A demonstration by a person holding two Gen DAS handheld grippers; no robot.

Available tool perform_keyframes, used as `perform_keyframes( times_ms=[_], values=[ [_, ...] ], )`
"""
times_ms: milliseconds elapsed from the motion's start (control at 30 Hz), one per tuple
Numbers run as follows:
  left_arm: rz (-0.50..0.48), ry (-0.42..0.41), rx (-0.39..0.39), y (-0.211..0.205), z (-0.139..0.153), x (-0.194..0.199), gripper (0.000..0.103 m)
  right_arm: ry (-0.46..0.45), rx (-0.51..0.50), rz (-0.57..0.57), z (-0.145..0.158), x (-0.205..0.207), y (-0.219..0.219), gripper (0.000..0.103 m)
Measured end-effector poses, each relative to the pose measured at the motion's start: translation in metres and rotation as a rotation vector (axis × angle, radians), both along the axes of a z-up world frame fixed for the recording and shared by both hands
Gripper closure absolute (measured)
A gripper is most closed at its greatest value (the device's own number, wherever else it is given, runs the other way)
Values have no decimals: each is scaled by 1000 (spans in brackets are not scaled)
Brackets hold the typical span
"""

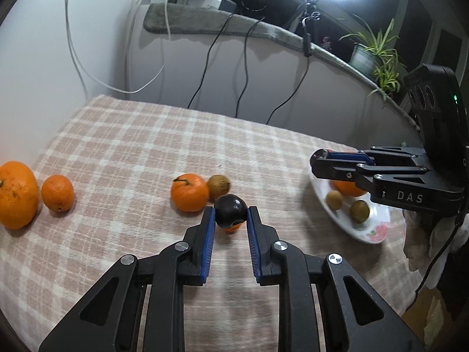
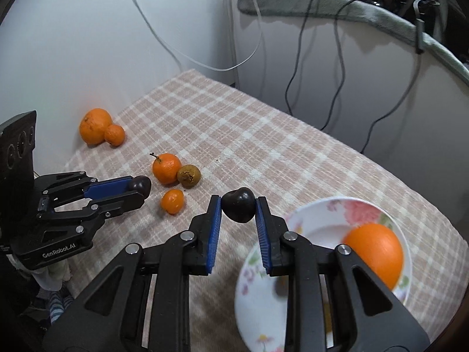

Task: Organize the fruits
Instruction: 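Carry both dark plums onto the plate and open both grippers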

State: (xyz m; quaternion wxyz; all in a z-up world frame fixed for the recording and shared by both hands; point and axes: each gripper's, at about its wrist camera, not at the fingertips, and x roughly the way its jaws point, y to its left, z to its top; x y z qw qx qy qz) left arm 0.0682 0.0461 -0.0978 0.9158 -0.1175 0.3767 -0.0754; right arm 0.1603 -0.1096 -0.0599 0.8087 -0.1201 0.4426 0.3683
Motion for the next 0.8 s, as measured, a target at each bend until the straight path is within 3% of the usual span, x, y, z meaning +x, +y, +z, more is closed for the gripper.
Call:
perform_keyframes(
  times_ms=[400, 800],
  values=[
    [-79, -30, -37, -35, 12, -1, 83, -47, 27, -147, 13, -24, -77, 79],
    [-192, -19, -47, -87, 10, 4, 83, -31, 14, -262, -5, -35, -131, 79]
  ],
)
